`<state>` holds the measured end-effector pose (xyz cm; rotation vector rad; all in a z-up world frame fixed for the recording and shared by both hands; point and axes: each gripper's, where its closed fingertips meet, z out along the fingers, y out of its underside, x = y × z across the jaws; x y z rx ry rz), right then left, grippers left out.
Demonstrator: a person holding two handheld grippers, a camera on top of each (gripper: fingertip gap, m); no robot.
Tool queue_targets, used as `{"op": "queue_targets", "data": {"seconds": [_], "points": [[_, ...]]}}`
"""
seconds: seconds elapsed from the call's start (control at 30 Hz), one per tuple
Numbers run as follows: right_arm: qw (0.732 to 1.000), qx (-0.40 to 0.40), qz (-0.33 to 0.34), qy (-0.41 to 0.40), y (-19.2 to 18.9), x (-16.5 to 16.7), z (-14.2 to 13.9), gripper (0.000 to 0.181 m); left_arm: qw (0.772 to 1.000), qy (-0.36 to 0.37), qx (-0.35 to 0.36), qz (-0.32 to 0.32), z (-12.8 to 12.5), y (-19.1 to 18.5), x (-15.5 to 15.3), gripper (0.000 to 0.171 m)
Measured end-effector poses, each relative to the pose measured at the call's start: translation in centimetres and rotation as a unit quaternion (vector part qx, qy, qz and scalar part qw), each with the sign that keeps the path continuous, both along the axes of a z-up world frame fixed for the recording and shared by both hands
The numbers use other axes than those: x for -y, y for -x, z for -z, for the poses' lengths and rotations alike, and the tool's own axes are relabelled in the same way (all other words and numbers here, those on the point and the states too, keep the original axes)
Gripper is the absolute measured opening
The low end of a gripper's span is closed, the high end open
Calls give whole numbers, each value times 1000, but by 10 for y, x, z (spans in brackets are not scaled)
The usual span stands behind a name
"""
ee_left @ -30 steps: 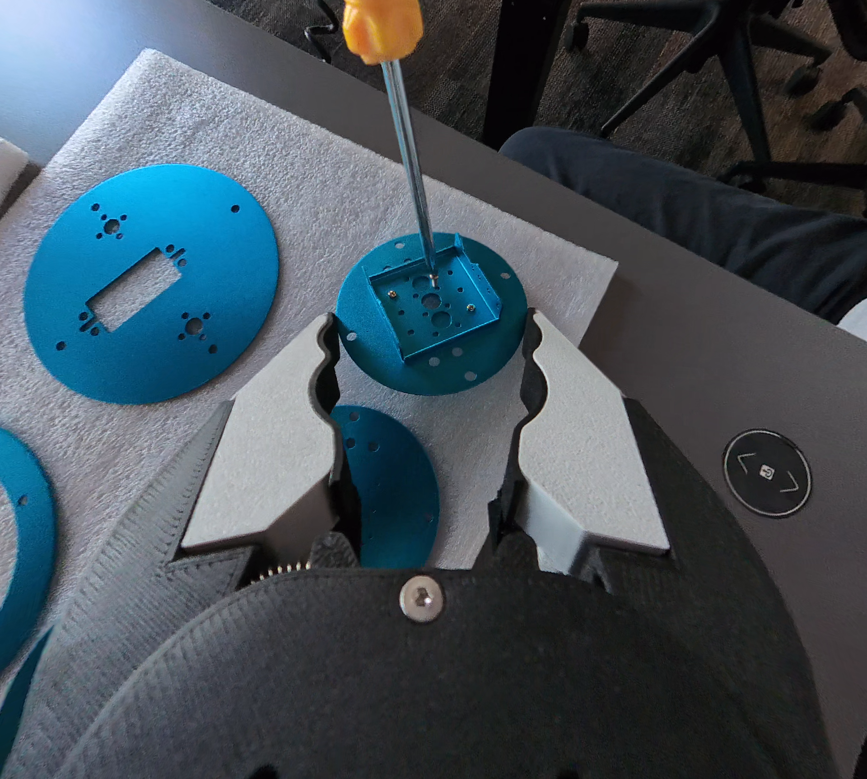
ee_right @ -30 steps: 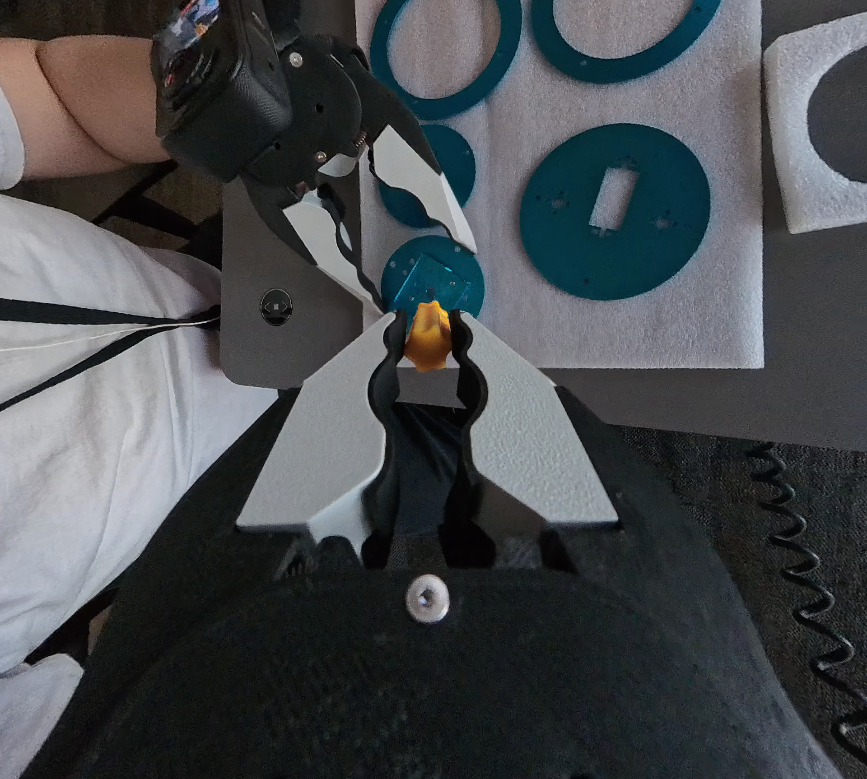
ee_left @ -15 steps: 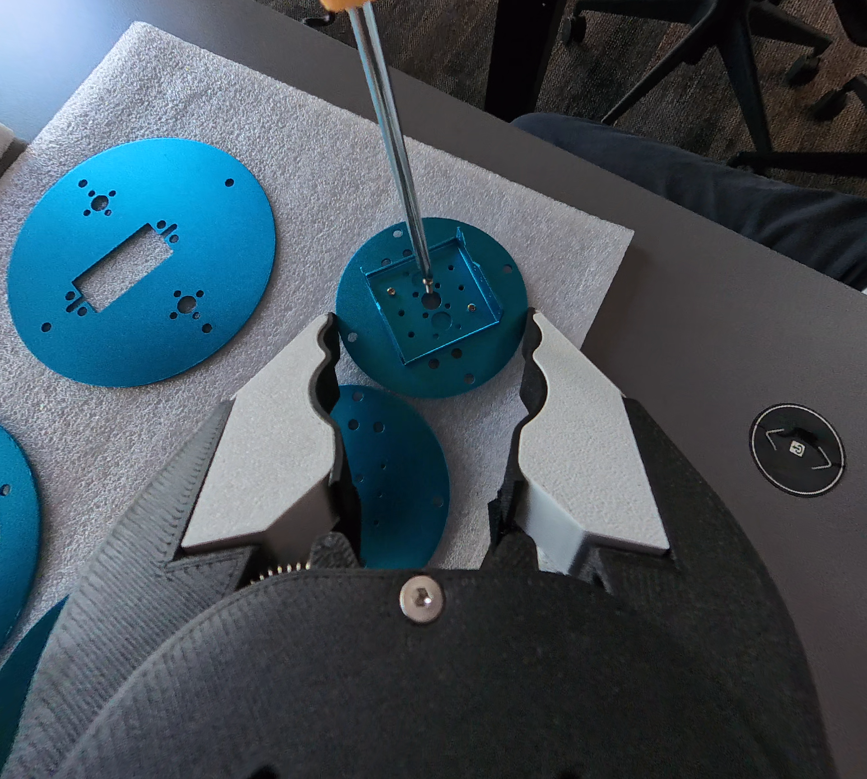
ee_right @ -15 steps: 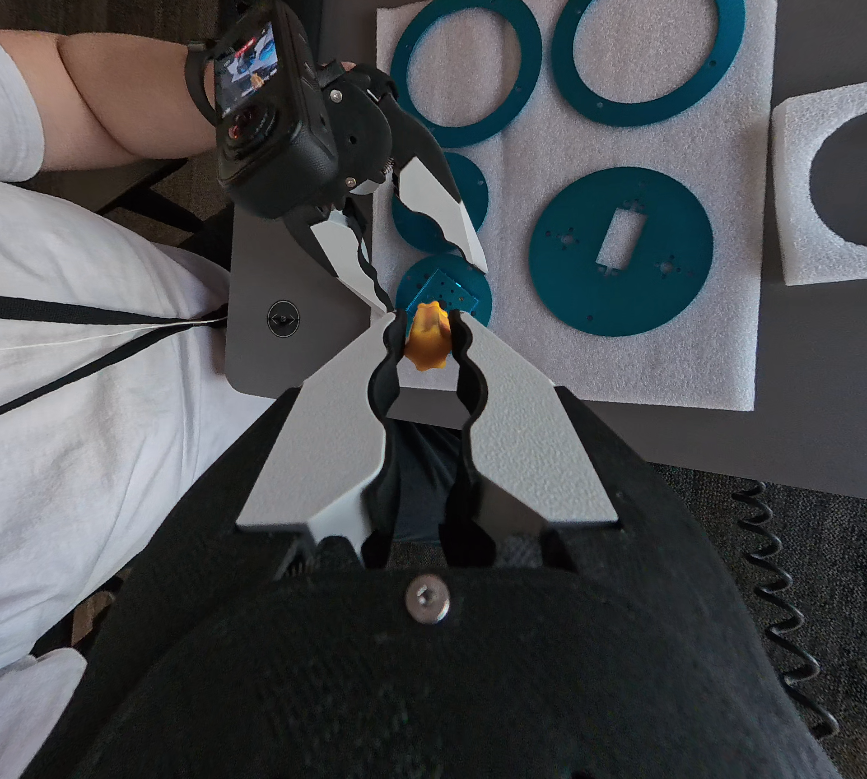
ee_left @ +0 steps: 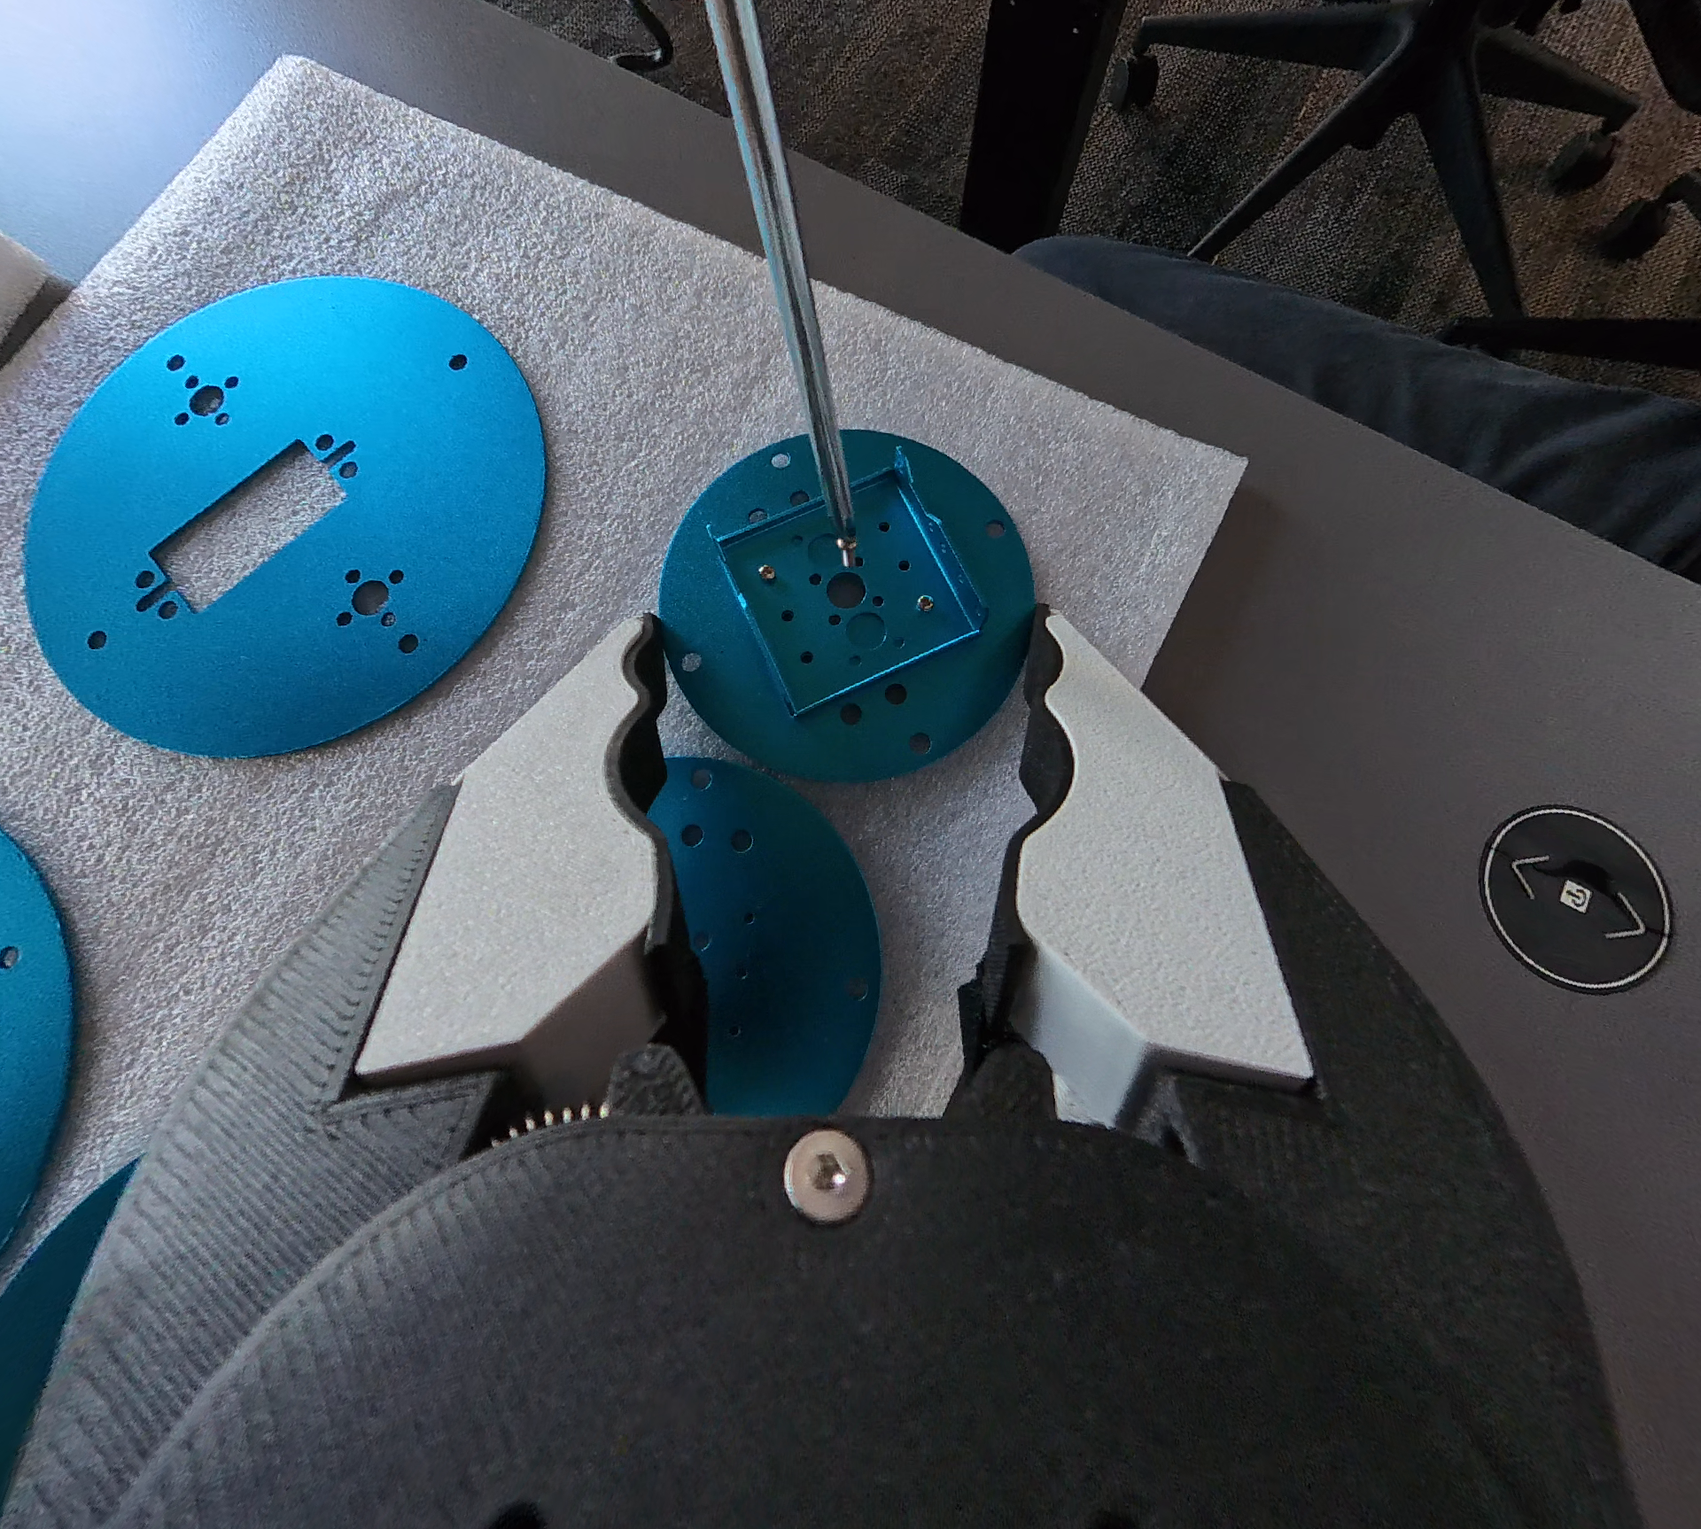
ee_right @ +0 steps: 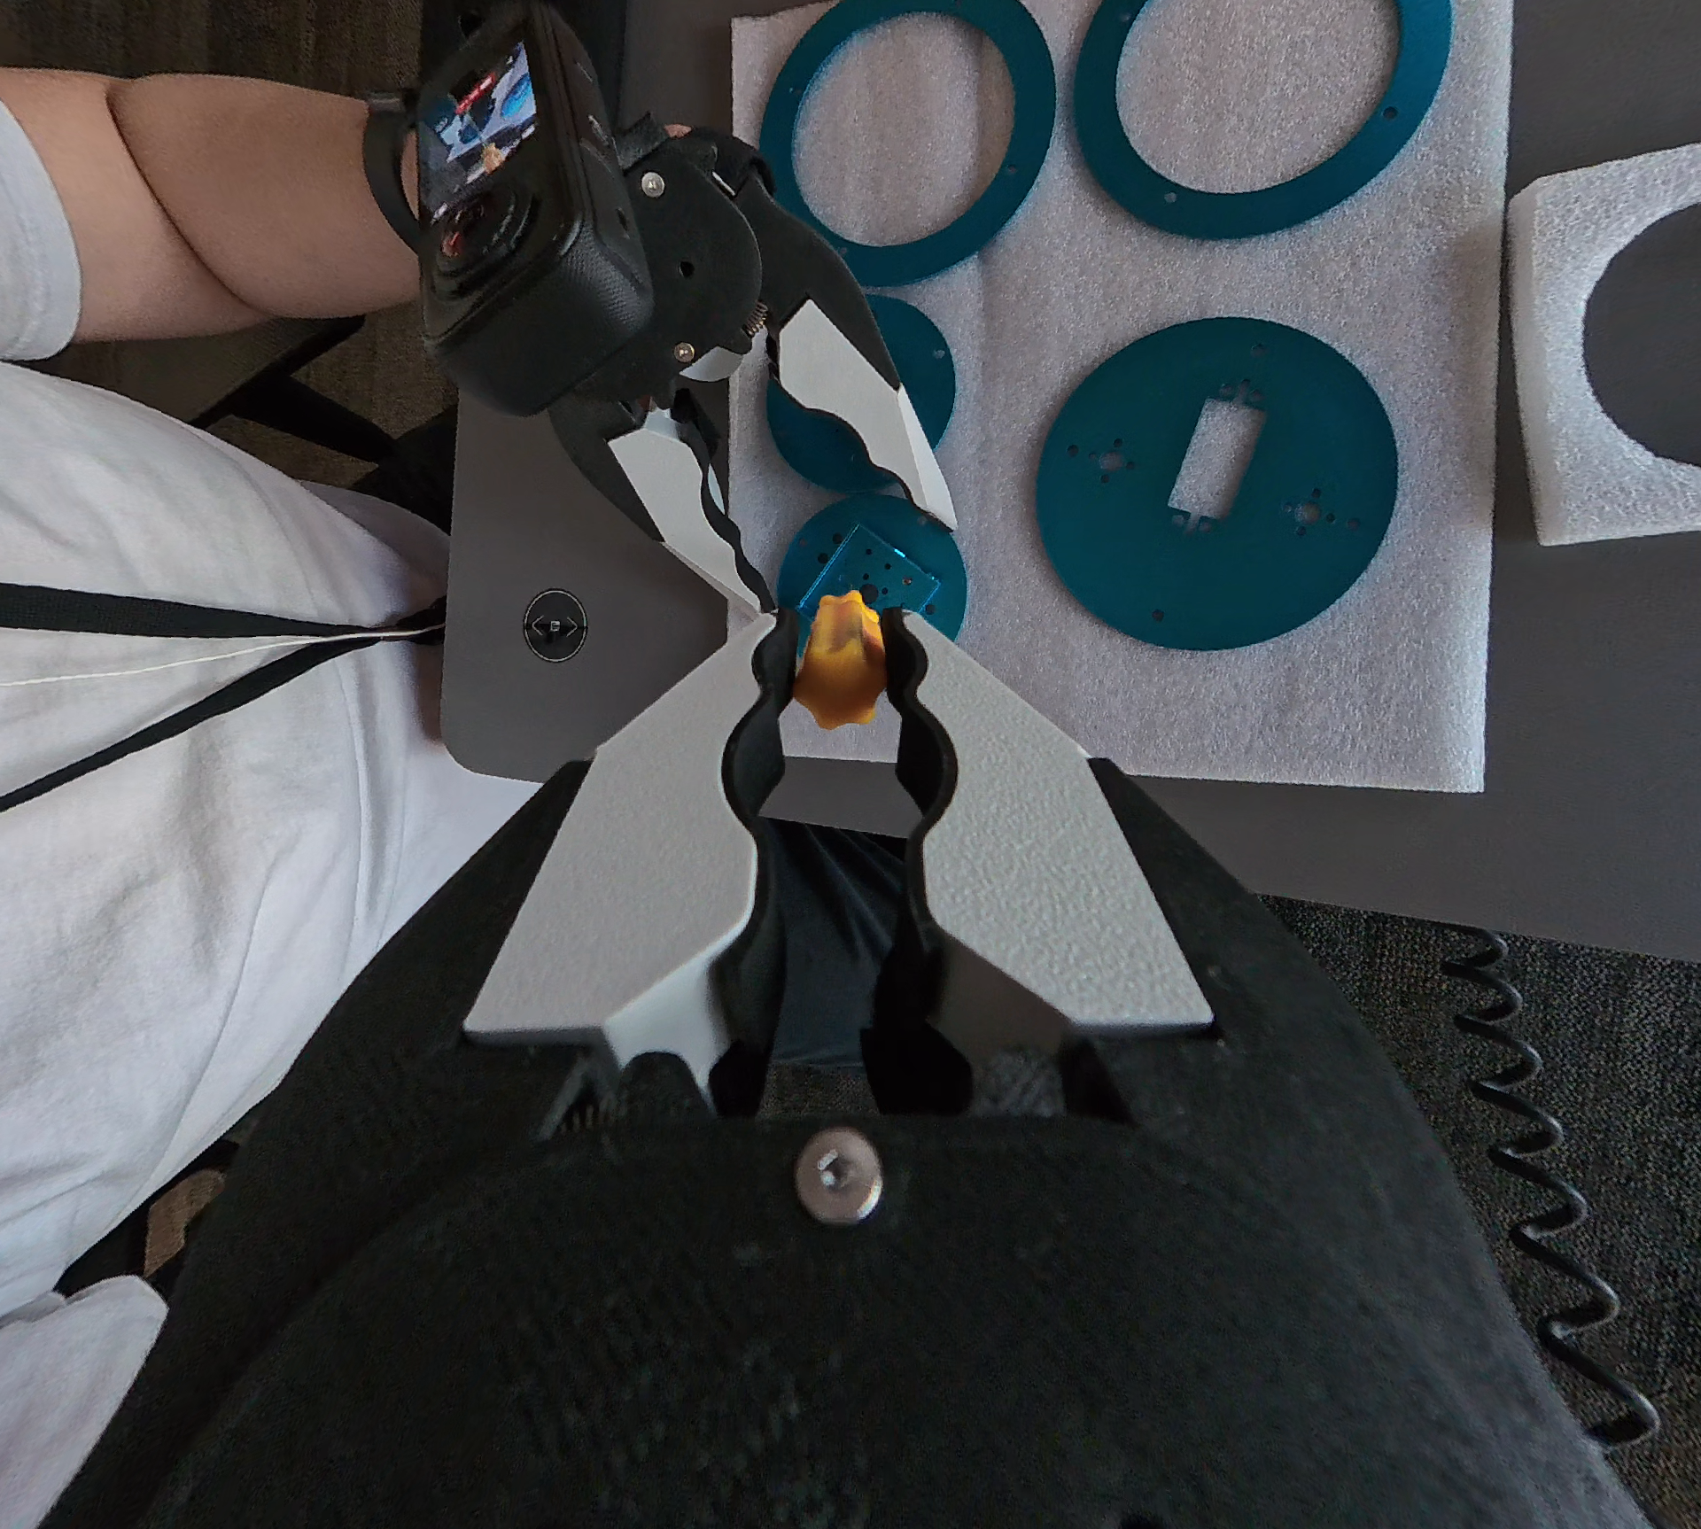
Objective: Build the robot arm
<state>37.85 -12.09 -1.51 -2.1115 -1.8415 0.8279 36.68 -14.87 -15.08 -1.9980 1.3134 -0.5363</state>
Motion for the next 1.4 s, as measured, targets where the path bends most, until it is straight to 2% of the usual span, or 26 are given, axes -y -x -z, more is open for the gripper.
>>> {"op": "queue_targets", "data": {"seconds": [1.1, 1.4], "points": [[1000, 6, -10, -1, -1, 0, 7, 18, 1000, -13, 1, 0, -2, -1, 5, 78], [1000, 7, -11, -1, -2, 1, 7, 18, 1000, -19, 7, 12, -5, -20, 7, 78]]}}
